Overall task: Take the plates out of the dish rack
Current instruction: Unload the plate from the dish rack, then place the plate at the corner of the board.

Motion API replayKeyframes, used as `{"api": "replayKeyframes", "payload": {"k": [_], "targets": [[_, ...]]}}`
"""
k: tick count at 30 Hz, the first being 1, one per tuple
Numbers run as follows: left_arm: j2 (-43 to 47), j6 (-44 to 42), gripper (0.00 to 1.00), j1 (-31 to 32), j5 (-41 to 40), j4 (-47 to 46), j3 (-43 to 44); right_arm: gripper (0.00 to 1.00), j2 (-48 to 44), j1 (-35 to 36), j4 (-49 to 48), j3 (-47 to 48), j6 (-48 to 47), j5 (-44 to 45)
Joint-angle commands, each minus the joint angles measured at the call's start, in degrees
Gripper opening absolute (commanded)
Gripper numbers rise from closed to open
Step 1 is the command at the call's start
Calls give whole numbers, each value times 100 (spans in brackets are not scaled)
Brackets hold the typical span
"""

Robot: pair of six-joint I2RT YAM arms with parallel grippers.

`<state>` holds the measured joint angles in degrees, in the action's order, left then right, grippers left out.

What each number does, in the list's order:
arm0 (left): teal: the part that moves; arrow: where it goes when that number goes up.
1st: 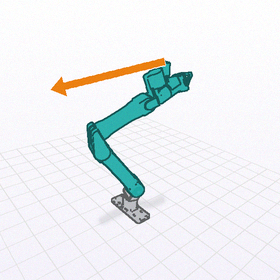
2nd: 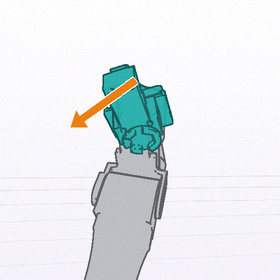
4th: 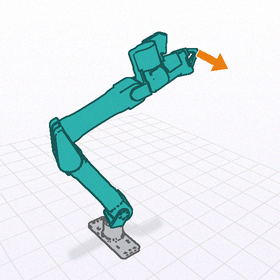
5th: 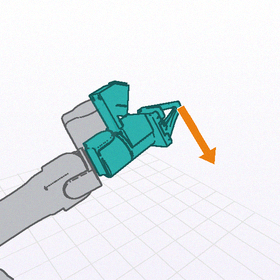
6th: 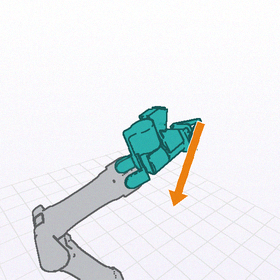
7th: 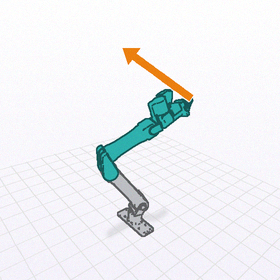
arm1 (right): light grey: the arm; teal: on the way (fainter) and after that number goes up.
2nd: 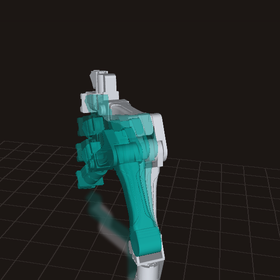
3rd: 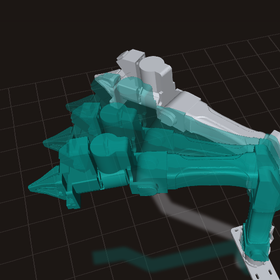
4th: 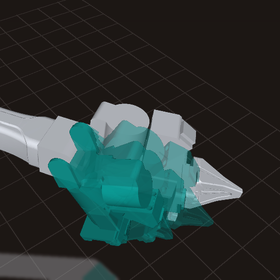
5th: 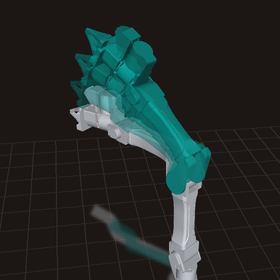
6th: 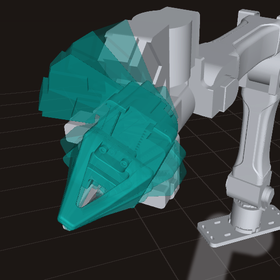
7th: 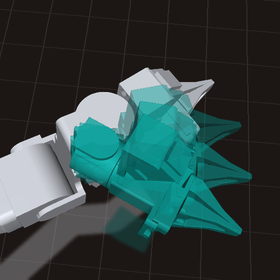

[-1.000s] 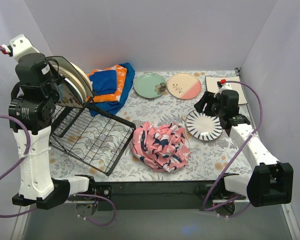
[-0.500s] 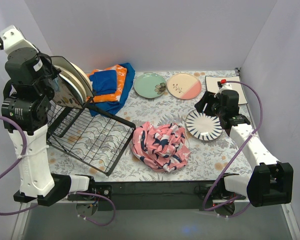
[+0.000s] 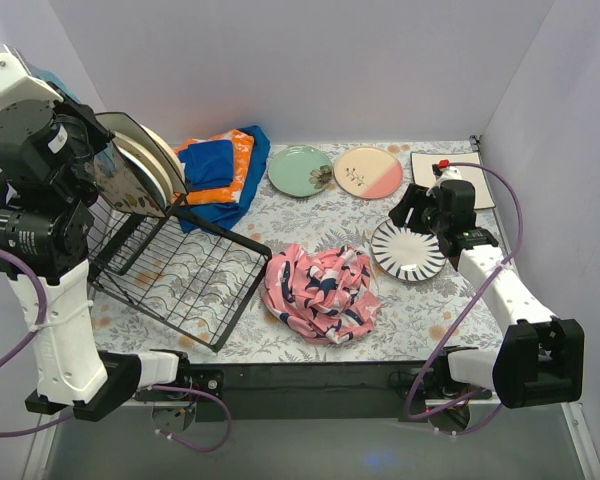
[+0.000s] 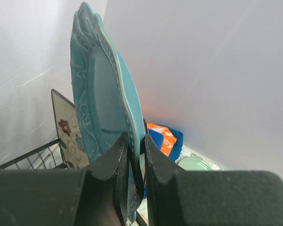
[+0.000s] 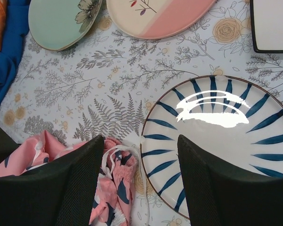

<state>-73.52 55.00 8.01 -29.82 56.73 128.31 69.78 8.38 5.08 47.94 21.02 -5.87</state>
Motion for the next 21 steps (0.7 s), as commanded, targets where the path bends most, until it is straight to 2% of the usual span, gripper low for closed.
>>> {"api": "replayKeyframes", "payload": {"k": [1,6,17,21], "targets": [[241,-209,0,7,346,-1094,264,69,36,23,-25,286,-89,95],[232,-218,0,7,354,-1208,291,69,80,23,-16,312,-89,121],[302,-218,0,8,1628,-1884,151,69,124,23,2,312,-98,147],[399,-271,0,8,1725,-2096,-201,69,133,32,-7,321,-106,147]]}}
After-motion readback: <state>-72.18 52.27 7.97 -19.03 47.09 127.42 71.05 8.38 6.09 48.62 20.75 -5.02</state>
